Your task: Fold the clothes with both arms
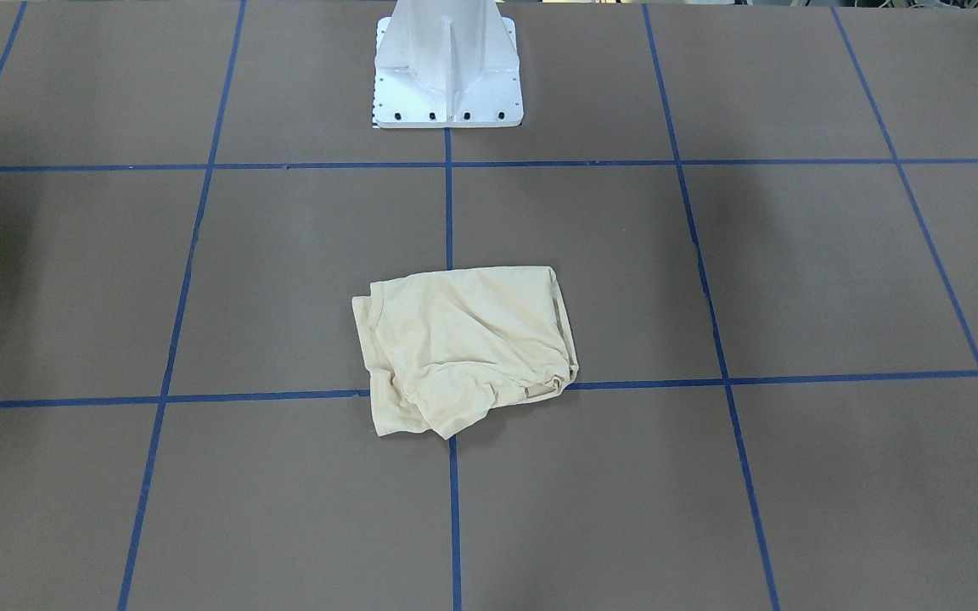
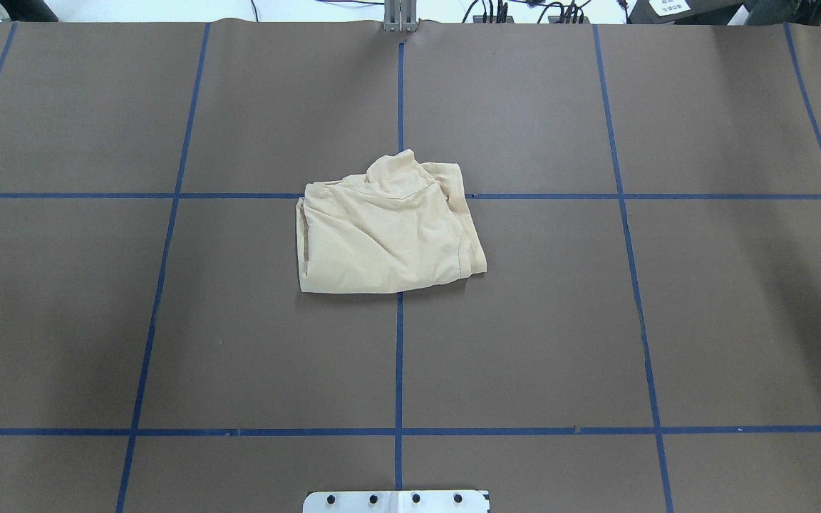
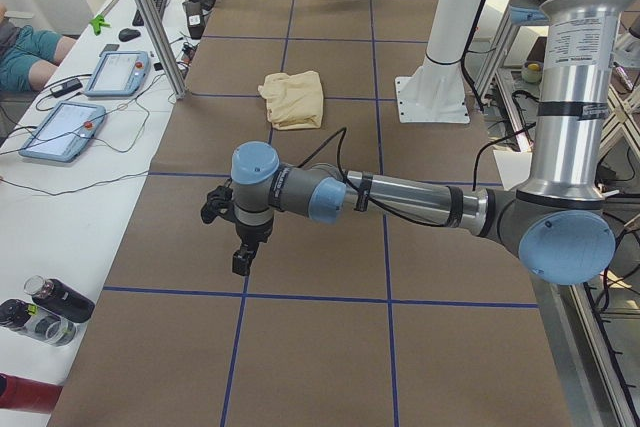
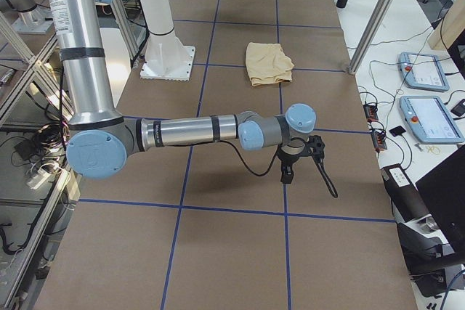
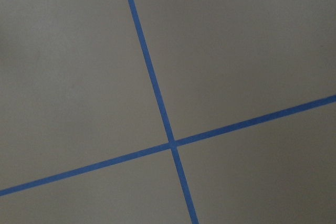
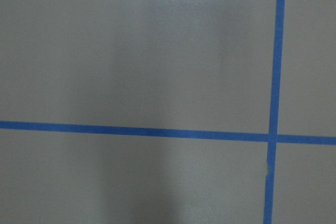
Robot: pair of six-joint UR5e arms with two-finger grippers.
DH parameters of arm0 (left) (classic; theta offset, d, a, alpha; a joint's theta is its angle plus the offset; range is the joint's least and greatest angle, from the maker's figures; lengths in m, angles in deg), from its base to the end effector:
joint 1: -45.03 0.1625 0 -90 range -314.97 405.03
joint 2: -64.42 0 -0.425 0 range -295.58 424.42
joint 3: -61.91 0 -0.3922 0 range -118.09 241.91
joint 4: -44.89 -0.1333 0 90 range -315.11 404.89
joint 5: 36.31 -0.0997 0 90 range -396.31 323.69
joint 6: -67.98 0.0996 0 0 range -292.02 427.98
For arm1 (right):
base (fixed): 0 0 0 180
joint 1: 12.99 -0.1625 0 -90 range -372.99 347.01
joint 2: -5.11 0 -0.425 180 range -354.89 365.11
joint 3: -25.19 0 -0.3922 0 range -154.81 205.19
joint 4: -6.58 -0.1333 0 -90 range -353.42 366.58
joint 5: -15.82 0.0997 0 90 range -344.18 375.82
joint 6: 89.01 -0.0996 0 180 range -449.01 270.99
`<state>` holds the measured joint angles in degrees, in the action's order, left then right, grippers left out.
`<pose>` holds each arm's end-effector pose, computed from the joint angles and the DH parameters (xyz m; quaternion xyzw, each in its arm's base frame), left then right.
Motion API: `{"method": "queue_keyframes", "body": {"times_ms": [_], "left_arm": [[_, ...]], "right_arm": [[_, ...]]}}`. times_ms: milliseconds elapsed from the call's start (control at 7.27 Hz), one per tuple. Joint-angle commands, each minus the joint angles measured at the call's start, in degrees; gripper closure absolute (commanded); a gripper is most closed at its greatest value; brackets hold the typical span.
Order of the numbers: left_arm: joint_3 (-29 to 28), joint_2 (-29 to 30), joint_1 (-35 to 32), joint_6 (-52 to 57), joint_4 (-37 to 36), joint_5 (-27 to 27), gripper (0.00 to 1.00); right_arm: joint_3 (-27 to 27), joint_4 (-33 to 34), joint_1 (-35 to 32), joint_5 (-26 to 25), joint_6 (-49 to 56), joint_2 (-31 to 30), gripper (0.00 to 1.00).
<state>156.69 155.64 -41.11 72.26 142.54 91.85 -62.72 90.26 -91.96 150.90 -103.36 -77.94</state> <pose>-0.0370 -0.5181 0.5990 0.1135 0.3242 0.1053 0.9332 -0.0443 -0.5554 0.6008 0.0040 -0.3920 -0.0107 0.9199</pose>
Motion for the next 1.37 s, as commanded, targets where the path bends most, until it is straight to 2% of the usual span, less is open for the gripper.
{"method": "queue_keyframes", "body": {"times_ms": [0, 275, 412, 687, 962, 1100, 1237], "left_arm": [[-3.29, -0.17, -1.84, 1.87, -0.09, 0.69, 0.01], [-3.12, 0.88, -2.63, 1.87, -5.06, 0.77, 0.01], [-2.77, 2.19, -2.63, 1.87, -8.75, 0.77, 0.01], [-2.85, 3.35, -2.81, 1.87, -13.79, 0.95, 0.01], [-4.69, 1.16, -2.89, 3.88, -12.84, 2.78, 0.01], [-5.48, 0.63, -2.89, 4.42, -11.62, 5.06, 0.01], [-5.49, 0.1, -2.89, 4.34, -10.04, 5.08, 0.01]], "right_arm": [[0.11, 0.25, -1.78, 1.58, 0.28, -2.45, 0.0], [-1.37, 3.83, -5.04, 2.55, 2.21, -2.55, 0.0], [-2.77, 8.47, -5.57, 2.55, 3.7, -2.37, 0.0], [-3.05, 16.05, -8.2, 0.64, 13.5, -2.2, 0.0], [-3.05, 16.69, -10.14, -5.32, 17.41, -3.59, 0.0], [-3.14, 15.91, -10.5, -6.31, 17.77, -4.91, 0.0], [-4.18, 10.77, -10.5, -6.32, 17.25, -8.32, 0.0]]}}
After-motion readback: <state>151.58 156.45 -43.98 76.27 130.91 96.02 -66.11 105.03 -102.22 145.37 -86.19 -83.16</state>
